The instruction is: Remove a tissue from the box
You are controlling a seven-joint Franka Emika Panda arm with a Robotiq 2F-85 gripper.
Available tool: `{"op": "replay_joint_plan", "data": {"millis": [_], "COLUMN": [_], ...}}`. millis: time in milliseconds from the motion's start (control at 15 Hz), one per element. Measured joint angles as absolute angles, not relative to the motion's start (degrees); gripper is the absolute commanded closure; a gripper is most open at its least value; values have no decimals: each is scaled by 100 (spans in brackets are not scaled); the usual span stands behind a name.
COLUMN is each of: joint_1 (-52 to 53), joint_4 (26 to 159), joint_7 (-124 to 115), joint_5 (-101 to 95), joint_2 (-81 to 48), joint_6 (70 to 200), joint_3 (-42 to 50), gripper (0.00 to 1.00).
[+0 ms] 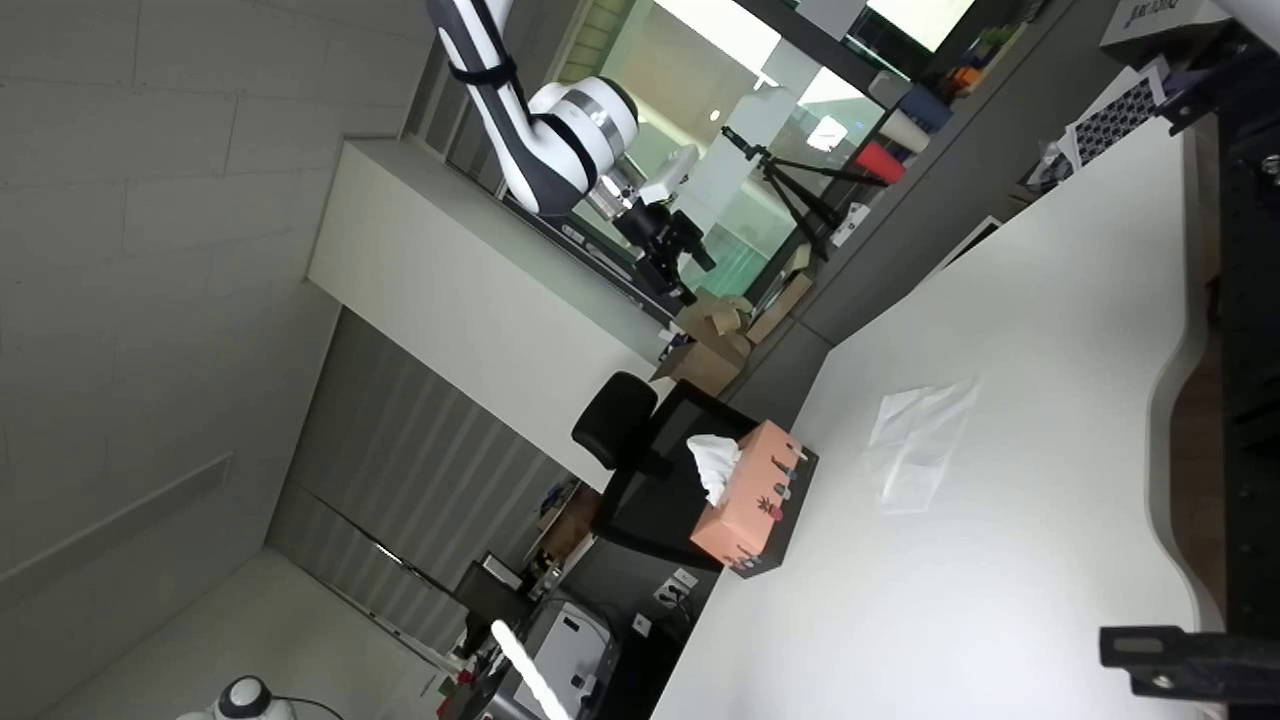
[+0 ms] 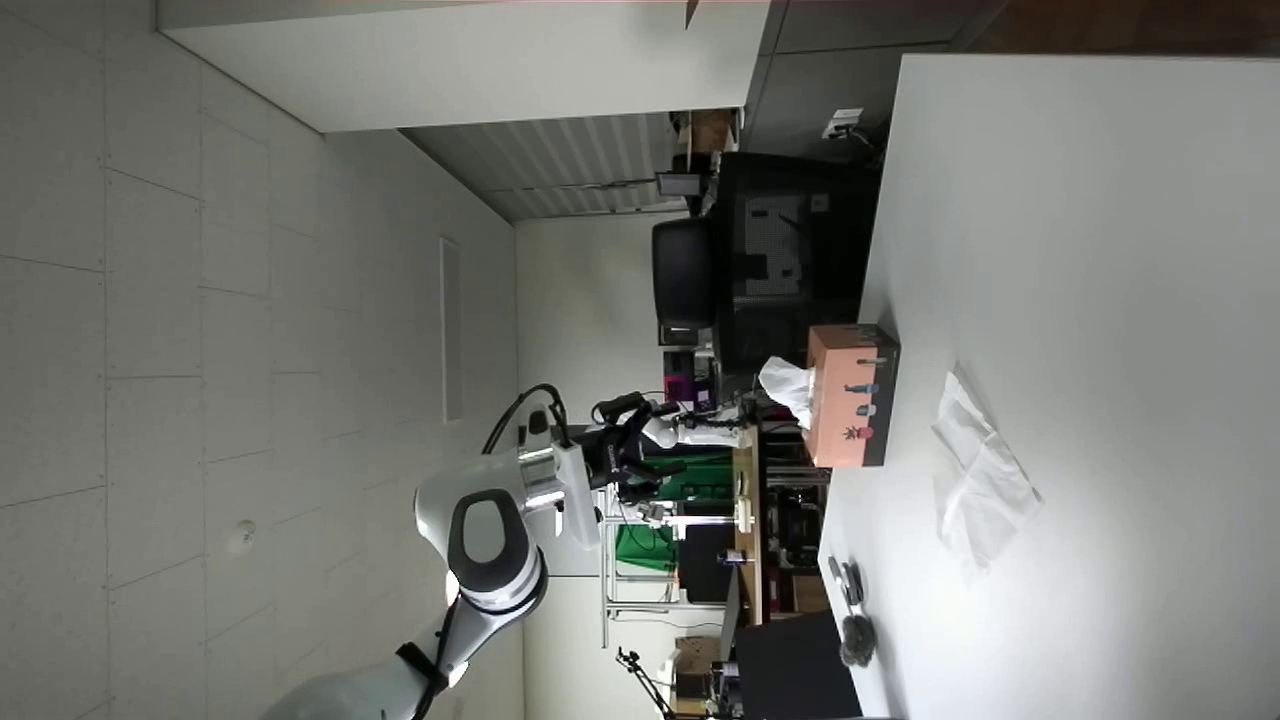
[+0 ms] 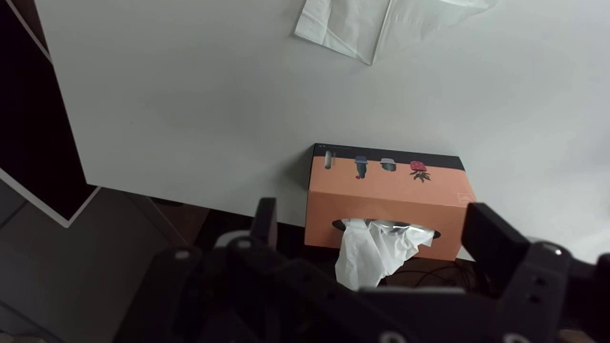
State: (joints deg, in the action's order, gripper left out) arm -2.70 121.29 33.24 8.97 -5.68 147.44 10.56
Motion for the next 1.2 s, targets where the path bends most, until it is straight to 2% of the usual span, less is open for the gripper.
{"op": "replay_joint_plan", "data": {"millis": [867,1200], "joint_1": [-310,-620], "joint_4": [12162,11752], "joint_7": [3391,4986], "joint_5": [899,1251], "joint_2": [-553,-1072], "joint_6": [14784,15122], "joint_3": [991,420], "gripper": [0,0]}}
